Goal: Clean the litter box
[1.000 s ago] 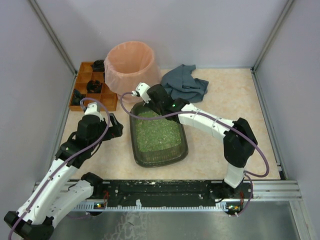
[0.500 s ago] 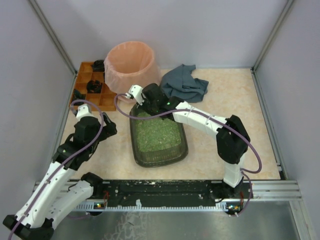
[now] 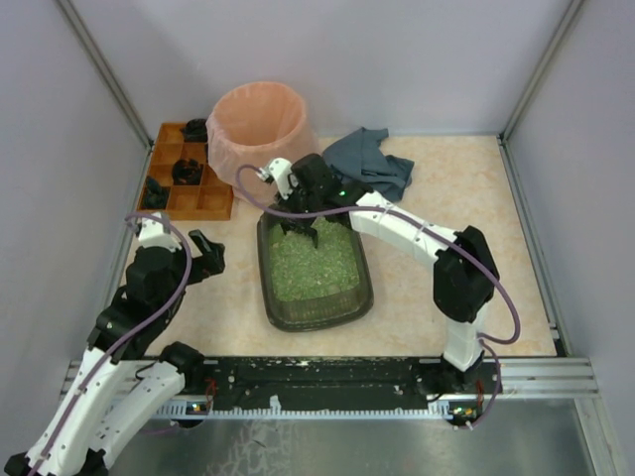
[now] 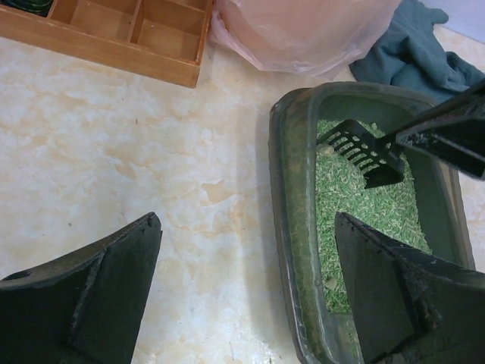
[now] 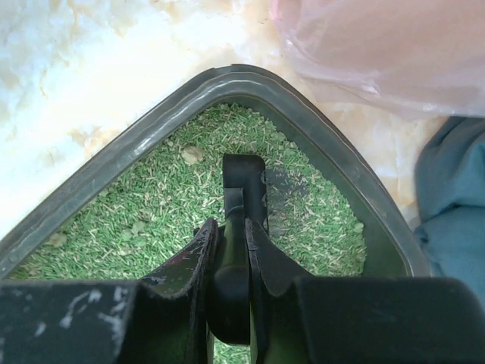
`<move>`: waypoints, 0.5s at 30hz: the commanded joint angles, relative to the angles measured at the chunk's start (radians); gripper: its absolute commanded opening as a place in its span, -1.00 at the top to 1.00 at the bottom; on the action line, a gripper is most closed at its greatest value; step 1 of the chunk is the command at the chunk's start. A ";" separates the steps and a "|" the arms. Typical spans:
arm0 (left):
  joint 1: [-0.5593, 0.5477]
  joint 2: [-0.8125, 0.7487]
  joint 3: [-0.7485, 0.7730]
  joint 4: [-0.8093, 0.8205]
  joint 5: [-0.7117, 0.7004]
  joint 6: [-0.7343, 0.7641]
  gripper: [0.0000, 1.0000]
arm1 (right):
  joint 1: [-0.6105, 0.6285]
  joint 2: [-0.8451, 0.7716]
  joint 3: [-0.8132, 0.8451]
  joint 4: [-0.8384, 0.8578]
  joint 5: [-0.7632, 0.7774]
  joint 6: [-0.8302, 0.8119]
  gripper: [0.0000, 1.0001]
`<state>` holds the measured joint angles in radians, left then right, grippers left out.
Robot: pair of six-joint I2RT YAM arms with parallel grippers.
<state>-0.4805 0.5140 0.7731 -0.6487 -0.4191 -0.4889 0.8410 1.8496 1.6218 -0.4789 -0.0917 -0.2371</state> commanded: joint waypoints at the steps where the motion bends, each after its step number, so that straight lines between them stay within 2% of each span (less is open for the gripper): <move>1: 0.003 -0.028 -0.015 0.036 0.052 0.053 -1.00 | -0.066 0.017 0.042 -0.026 -0.180 0.211 1.00; 10: 0.003 -0.018 -0.026 0.060 0.119 0.085 -1.00 | -0.253 0.046 -0.095 0.116 -0.397 0.470 1.00; 15: 0.003 -0.007 -0.026 0.064 0.123 0.084 -1.00 | -0.308 0.081 -0.170 0.221 -0.503 0.582 1.00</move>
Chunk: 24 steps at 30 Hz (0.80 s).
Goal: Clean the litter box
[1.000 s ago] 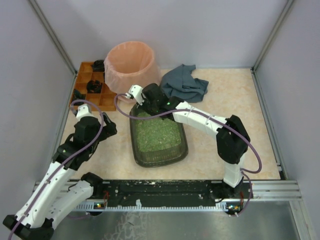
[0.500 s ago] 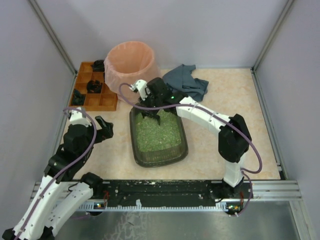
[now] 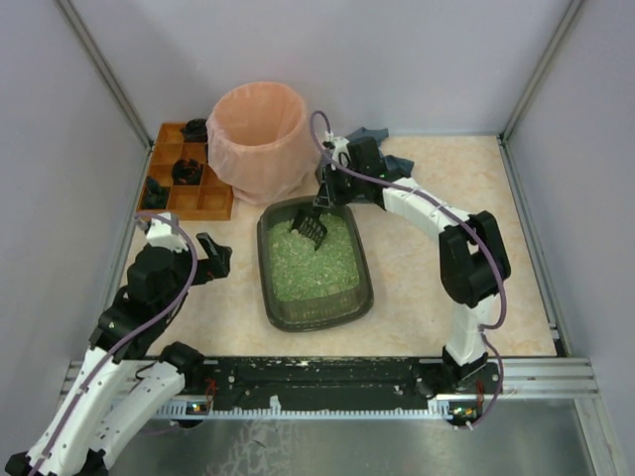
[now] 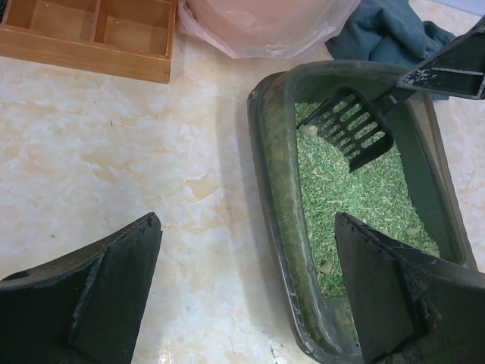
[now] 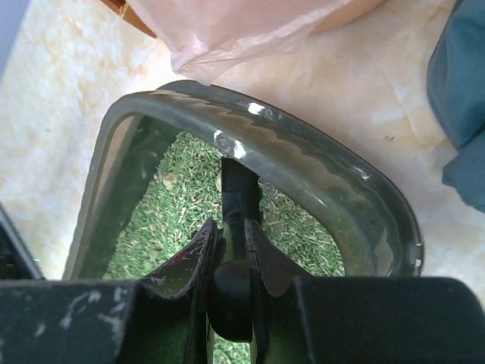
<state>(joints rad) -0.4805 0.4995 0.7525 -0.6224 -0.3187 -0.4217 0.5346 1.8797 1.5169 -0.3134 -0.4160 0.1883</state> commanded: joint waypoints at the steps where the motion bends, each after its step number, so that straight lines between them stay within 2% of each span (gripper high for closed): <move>1: 0.003 0.010 -0.007 0.037 0.023 0.016 -1.00 | -0.004 0.053 -0.082 0.072 -0.192 0.170 1.00; 8: 0.003 0.028 -0.007 0.040 0.035 0.020 -1.00 | -0.004 0.033 -0.247 0.244 -0.253 0.321 1.00; 13: 0.003 0.041 -0.011 0.044 0.035 0.016 -1.00 | -0.004 -0.055 -0.364 0.318 -0.186 0.393 1.00; 24: 0.003 0.095 -0.016 0.089 0.034 0.053 -1.00 | -0.033 -0.342 -0.633 0.561 0.006 0.708 1.00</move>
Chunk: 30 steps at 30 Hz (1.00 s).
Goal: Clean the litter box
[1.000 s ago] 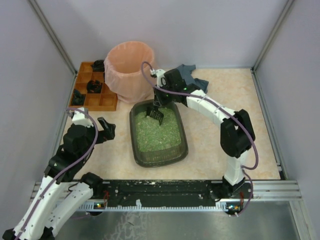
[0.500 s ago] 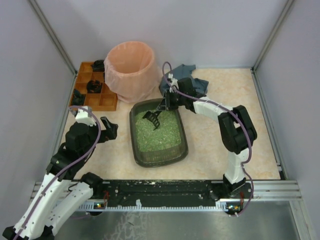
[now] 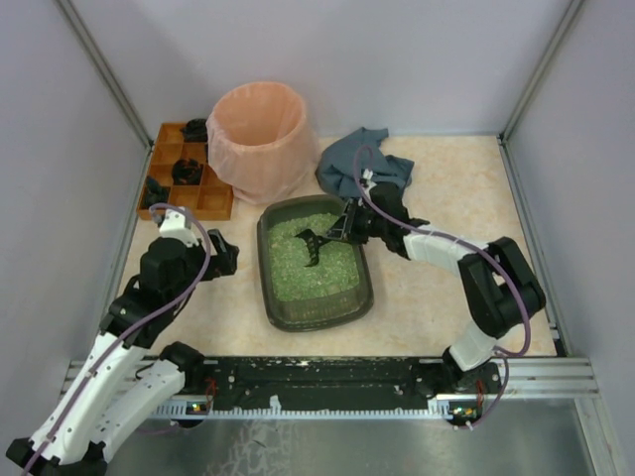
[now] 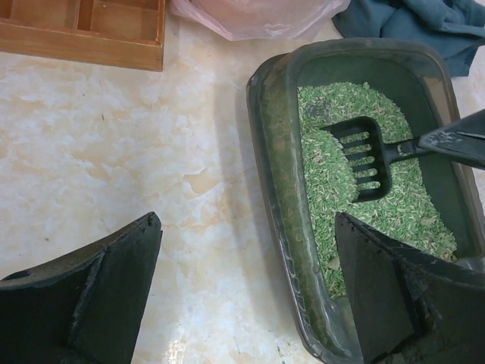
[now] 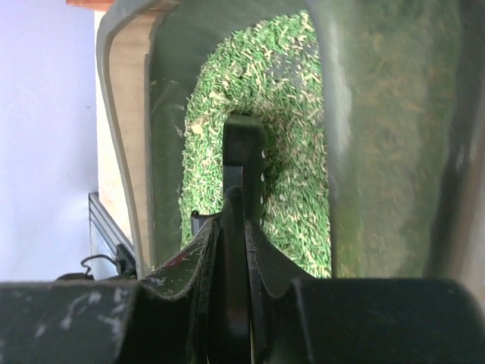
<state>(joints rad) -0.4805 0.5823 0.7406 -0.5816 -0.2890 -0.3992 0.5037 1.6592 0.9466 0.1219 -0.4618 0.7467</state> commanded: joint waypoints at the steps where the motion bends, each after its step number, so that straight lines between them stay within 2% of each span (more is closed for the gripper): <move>1: 0.003 0.018 -0.006 0.053 0.006 0.034 -1.00 | -0.008 -0.143 -0.088 0.152 0.061 0.175 1.00; 6: 0.002 0.059 -0.008 0.083 0.030 0.051 -1.00 | -0.037 -0.231 -0.187 0.261 0.076 0.273 1.00; 11: 0.004 0.124 -0.008 0.137 0.099 0.053 -1.00 | -0.070 -0.322 -0.243 0.269 0.094 0.302 1.00; 15: 0.005 0.215 0.013 0.186 0.202 0.051 -1.00 | -0.108 -0.380 -0.302 0.294 0.059 0.330 1.00; 19: 0.007 0.306 0.045 0.252 0.248 0.064 -1.00 | -0.152 -0.423 -0.378 0.402 0.003 0.416 1.00; 26: 0.048 0.457 0.108 0.344 0.328 0.061 -1.00 | -0.183 -0.460 -0.460 0.479 -0.061 0.489 1.00; 30: 0.091 0.490 0.115 0.392 0.347 0.064 -1.00 | -0.226 -0.517 -0.510 0.471 -0.035 0.514 1.00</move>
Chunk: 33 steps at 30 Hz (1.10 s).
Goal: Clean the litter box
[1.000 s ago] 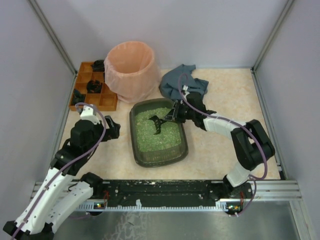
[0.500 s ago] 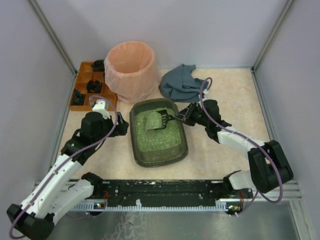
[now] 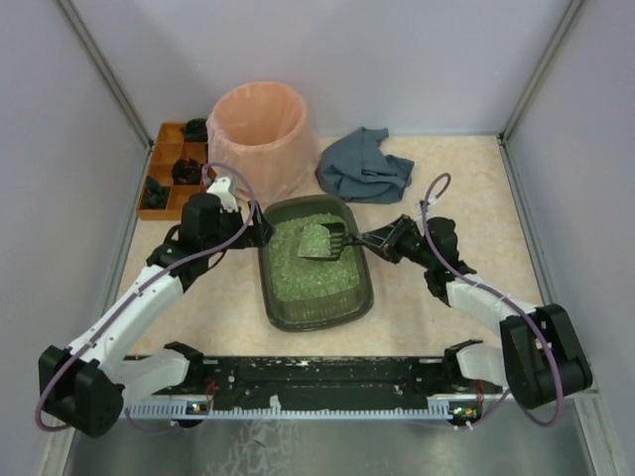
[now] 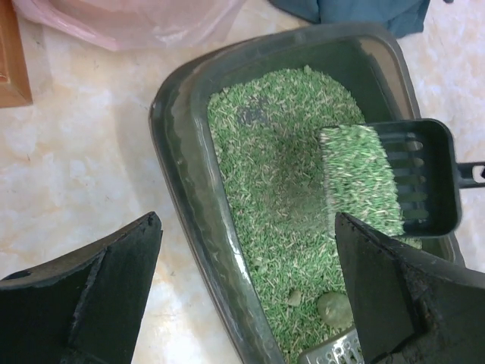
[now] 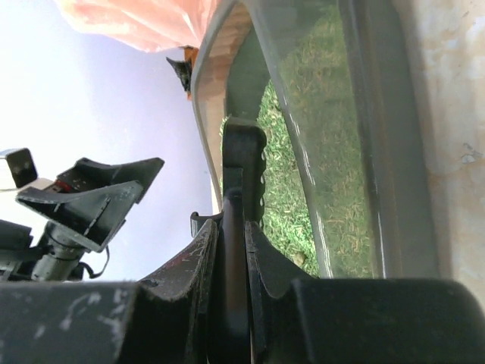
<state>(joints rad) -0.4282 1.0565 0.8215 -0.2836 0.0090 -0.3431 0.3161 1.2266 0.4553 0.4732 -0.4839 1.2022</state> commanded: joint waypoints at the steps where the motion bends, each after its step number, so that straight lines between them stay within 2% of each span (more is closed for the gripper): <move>1: 0.049 0.020 0.031 0.106 0.059 0.009 -1.00 | -0.038 -0.077 -0.021 0.138 -0.030 0.067 1.00; 5: 0.093 0.035 0.006 0.158 0.112 0.022 -1.00 | -0.058 -0.036 -0.043 0.273 -0.113 0.127 1.00; 8: 0.130 0.043 -0.020 0.198 0.160 0.022 -1.00 | -0.074 -0.051 -0.074 0.255 -0.064 0.149 1.00; 11: 0.157 0.065 -0.020 0.223 0.201 0.014 -1.00 | -0.044 -0.004 -0.037 0.314 -0.135 0.144 1.00; 13: 0.167 0.085 -0.011 0.232 0.214 0.011 -1.00 | -0.086 -0.012 -0.066 0.342 -0.131 0.174 1.00; 15: 0.175 0.097 -0.007 0.246 0.225 0.010 -1.00 | -0.108 -0.032 -0.090 0.299 -0.082 0.184 1.00; 18: 0.179 0.100 -0.015 0.283 0.242 0.012 -1.00 | -0.038 0.028 -0.039 0.355 -0.149 0.160 1.00; 20: 0.181 0.094 -0.024 0.312 0.258 0.019 -1.00 | -0.048 0.056 -0.055 0.436 -0.174 0.193 1.00; 23: 0.183 0.077 -0.040 0.321 0.278 0.036 -1.00 | -0.098 0.036 -0.117 0.415 -0.113 0.227 1.00; 27: 0.183 0.058 -0.056 0.315 0.284 0.054 -1.00 | -0.027 0.080 -0.049 0.420 -0.188 0.160 1.00; 30: 0.183 0.052 -0.045 0.285 0.272 0.074 -0.98 | -0.106 0.048 -0.116 0.414 -0.123 0.209 1.00; 33: 0.184 0.035 -0.051 0.273 0.251 0.087 -0.98 | -0.046 0.071 -0.076 0.404 -0.165 0.167 1.00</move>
<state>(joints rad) -0.2516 1.1275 0.7750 -0.0086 0.2649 -0.2932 0.2413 1.3006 0.3393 0.8009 -0.6258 1.3922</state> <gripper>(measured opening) 0.990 0.165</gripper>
